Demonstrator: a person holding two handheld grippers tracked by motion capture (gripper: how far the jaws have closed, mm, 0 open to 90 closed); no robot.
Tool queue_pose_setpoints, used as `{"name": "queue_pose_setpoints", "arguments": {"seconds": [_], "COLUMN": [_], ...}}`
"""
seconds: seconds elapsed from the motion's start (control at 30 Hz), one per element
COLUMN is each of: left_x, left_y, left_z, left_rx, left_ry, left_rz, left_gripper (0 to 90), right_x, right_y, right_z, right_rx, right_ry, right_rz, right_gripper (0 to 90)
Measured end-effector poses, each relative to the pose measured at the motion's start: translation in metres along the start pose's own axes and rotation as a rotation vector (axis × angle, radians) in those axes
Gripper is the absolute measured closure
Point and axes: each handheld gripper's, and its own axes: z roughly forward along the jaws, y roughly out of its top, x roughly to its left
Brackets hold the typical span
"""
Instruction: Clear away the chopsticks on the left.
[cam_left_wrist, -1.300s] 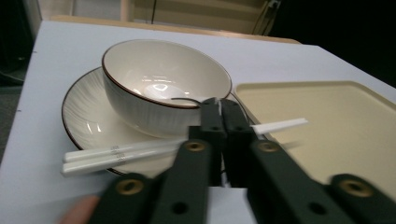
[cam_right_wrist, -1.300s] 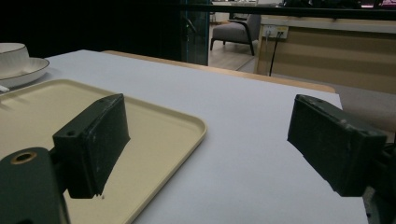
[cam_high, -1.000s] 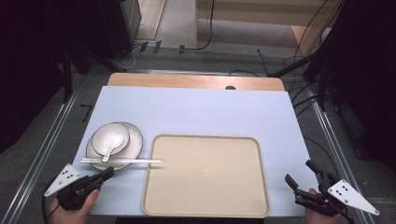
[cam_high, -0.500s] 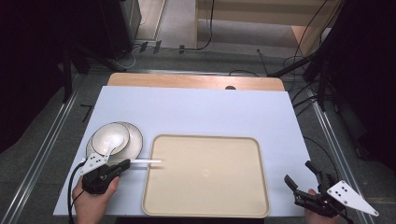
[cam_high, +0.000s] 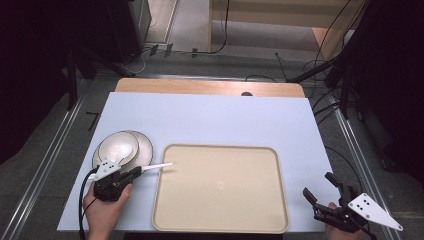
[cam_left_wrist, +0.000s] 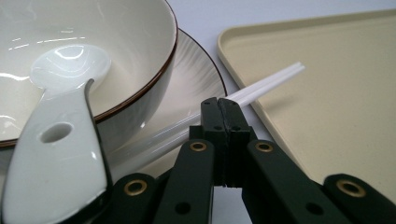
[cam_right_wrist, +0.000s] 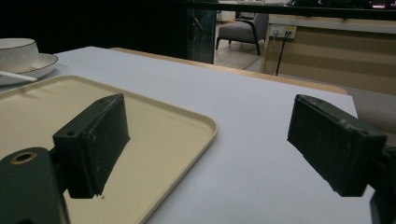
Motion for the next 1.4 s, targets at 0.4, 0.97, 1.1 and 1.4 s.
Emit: {"name": "queue_pose_setpoints", "arguments": {"seconds": [0.4,0.97,1.1,1.4], "left_x": [0.0,-0.005,-0.004,0.003], "left_y": [0.002,0.005,0.003,-0.003], "left_z": [0.006,0.02,0.014,-0.018], "left_rx": [-0.016,-0.047,-0.056,-0.034], "left_ry": [0.059,0.113,0.109,0.053], "left_rz": [-0.035,-0.079,-0.086,-0.036], "left_gripper": [90.0,90.0,87.1,82.1], "right_x": [0.001,0.002,0.003,0.003], "right_y": [0.0,0.0,0.0,0.0], "right_z": [0.0,0.002,0.002,0.002], "right_rx": [-0.01,-0.004,-0.003,-0.002], "right_ry": [-0.001,0.006,0.008,0.007], "right_rz": [0.002,-0.005,-0.001,-0.013], "right_gripper": [12.9,12.9,12.9,12.9]}}
